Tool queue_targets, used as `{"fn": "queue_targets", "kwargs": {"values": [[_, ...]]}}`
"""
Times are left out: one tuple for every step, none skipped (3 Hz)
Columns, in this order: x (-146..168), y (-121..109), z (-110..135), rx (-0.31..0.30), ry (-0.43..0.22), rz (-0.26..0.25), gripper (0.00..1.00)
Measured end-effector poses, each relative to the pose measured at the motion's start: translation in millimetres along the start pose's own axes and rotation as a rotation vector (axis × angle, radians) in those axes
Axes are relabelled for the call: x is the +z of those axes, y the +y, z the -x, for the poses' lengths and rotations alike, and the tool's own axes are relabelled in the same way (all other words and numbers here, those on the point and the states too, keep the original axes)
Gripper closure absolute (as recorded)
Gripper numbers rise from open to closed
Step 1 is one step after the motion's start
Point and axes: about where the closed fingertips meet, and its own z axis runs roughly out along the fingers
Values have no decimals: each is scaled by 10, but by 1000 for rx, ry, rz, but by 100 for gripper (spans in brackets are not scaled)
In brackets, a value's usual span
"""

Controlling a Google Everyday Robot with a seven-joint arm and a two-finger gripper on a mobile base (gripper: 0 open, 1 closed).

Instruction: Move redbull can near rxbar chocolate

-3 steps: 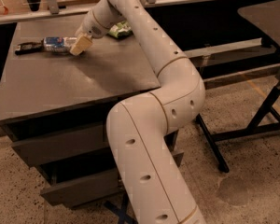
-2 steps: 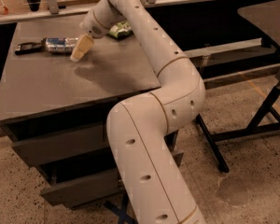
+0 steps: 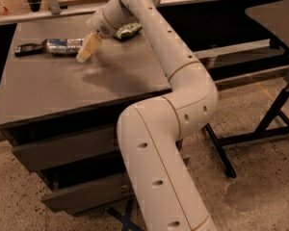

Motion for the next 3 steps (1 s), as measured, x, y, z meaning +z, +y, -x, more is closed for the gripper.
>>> {"fn": "queue_targets", "kwargs": {"values": [[-407, -107, -88, 48, -51, -48, 0], [-779, -185, -137, 86, -76, -99, 0], [-928, -196, -111, 93, -82, -118, 0]]}}
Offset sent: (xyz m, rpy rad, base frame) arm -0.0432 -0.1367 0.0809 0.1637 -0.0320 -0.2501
